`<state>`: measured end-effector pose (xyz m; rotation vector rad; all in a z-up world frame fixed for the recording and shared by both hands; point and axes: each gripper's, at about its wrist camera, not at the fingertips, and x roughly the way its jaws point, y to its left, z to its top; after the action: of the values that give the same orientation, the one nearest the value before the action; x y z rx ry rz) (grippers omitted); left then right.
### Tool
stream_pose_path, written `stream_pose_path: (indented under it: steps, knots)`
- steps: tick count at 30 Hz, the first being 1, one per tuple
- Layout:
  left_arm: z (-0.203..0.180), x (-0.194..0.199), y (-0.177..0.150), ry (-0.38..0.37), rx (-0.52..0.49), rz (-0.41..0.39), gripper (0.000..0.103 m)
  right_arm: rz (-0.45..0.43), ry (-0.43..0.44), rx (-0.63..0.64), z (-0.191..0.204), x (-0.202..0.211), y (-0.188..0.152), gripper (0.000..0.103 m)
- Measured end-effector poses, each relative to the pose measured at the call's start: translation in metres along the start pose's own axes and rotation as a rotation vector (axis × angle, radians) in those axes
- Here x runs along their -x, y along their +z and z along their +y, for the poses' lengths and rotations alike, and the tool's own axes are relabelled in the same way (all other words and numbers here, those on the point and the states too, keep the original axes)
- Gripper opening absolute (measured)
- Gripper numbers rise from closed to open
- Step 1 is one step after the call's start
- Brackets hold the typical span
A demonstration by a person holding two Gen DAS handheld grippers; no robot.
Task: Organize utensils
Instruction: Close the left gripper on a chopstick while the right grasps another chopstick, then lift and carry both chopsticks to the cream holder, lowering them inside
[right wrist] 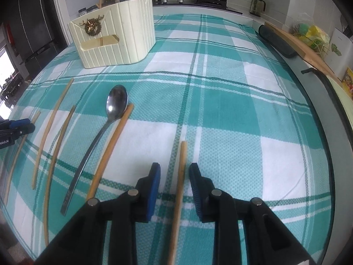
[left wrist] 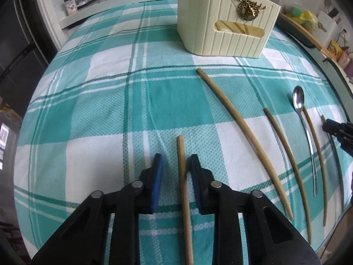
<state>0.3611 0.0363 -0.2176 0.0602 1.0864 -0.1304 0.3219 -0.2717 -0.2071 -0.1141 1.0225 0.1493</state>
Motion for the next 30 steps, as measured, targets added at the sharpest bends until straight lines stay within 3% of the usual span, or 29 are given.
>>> stream_pose_path:
  steps: [1, 2, 9, 21, 30]
  knots:
    - [-0.001, -0.001, 0.002, -0.008, -0.004, 0.004, 0.005, -0.001, 0.0, 0.003, 0.0, -0.003, 0.005, 0.017]
    - [-0.001, -0.002, 0.004, -0.014, -0.002, 0.004, 0.005, 0.001, 0.002, 0.002, 0.0, -0.006, 0.009, 0.008]
    - [0.008, 0.026, 0.005, -0.058, 0.058, -0.067, 0.004, -0.037, 0.101, -0.084, -0.009, 0.0, 0.023, 0.007]
    - [0.021, 0.158, 0.006, -0.143, 0.09, -0.328, 0.004, -0.283, 0.176, -0.066, 0.0, 0.131, 0.033, 0.007]
    - [0.016, 0.212, 0.0, -0.163, 0.082, -0.443, 0.004, -0.446, 0.167, -0.018, 0.011, 0.205, 0.029, 0.007]
